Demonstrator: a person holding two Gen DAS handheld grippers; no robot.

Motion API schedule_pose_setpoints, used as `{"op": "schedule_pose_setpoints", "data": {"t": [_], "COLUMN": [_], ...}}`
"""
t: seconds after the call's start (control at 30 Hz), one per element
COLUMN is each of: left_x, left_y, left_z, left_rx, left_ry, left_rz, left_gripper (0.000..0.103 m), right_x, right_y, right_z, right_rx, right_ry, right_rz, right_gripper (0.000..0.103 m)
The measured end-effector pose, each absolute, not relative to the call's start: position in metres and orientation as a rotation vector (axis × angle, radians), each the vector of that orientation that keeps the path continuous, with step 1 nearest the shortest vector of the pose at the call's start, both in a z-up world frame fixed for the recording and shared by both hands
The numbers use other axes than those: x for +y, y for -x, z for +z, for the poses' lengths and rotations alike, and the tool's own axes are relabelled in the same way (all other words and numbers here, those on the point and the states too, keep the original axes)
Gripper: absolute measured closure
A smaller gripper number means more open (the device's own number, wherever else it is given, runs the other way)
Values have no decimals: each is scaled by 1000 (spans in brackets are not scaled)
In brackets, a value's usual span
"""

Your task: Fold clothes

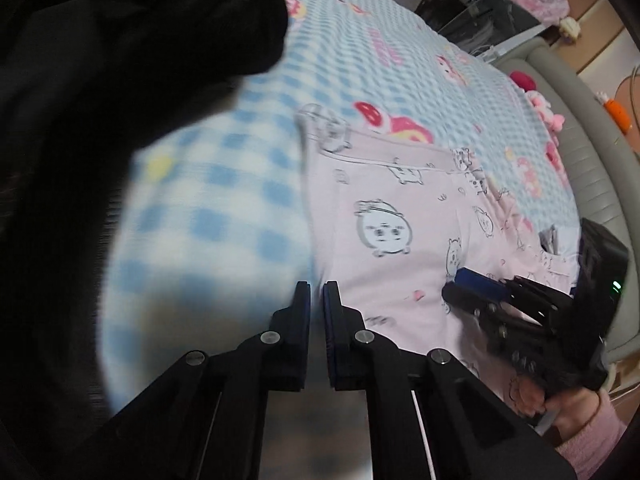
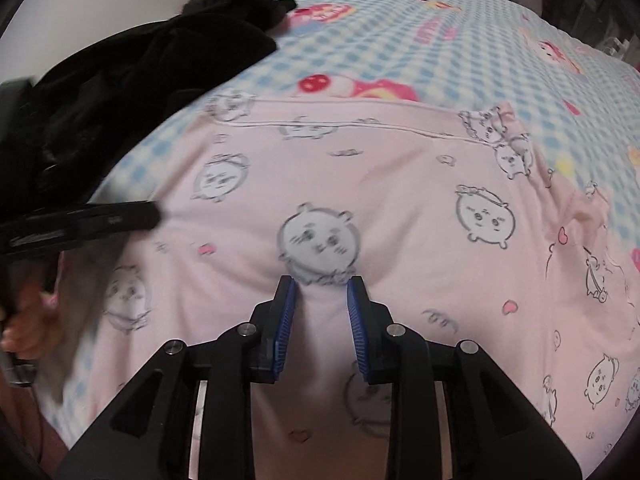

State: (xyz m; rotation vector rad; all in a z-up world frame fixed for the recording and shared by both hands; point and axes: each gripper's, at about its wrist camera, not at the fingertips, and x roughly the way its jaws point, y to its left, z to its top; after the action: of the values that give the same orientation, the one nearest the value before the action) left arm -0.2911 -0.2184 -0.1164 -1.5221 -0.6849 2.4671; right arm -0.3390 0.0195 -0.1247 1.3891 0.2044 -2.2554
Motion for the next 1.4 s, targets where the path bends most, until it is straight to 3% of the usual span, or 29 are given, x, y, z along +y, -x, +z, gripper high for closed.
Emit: {"op": "schedule_pose_setpoints", "data": {"t": [0.33,0.4,0.47,0.53,0.67,0.93,1.1,1.23,1.4], "left_x": [-242,-232,-221,-214,-218,-232,-185,-173,-161], "left_y": [331,335,335,335,331,315,308,278,240], "left_z": [-144,-150,-146,-141,-130,-107,-107,-113,-123], "left_rx": [-1163,-1104,-1001,-894,-775,-832,-612,-588,-567], "left_ry": [1290,1338,1377,1413,1492,1336,1379,1460,1567], "left_rz": [2240,2252,2325,2406,2511,2468,2353,2377,2413], "left_gripper": [83,83,95,100,101,99,96,93,92], "right_x": [46,54,57,60,64,66,46,46,46], "right_y": [369,382,389,395,399,392,348,297,256], "right_z": [-98,-106,-116,-126,-130,-106,-95,-99,-121], "right_rx": [21,-6,-9,-11,-1,1,-8,-82,-5], "right_ry": [-1344,-1384,-1410,-1435,-1454,-1417,-1398,-1417,-1469], "right_rz": [-2366,-2382,-2376,-2370,-2393,-2423,-2362,-2290,-2249], "right_gripper": [76,76,76,76,76,76,76,76,76]}}
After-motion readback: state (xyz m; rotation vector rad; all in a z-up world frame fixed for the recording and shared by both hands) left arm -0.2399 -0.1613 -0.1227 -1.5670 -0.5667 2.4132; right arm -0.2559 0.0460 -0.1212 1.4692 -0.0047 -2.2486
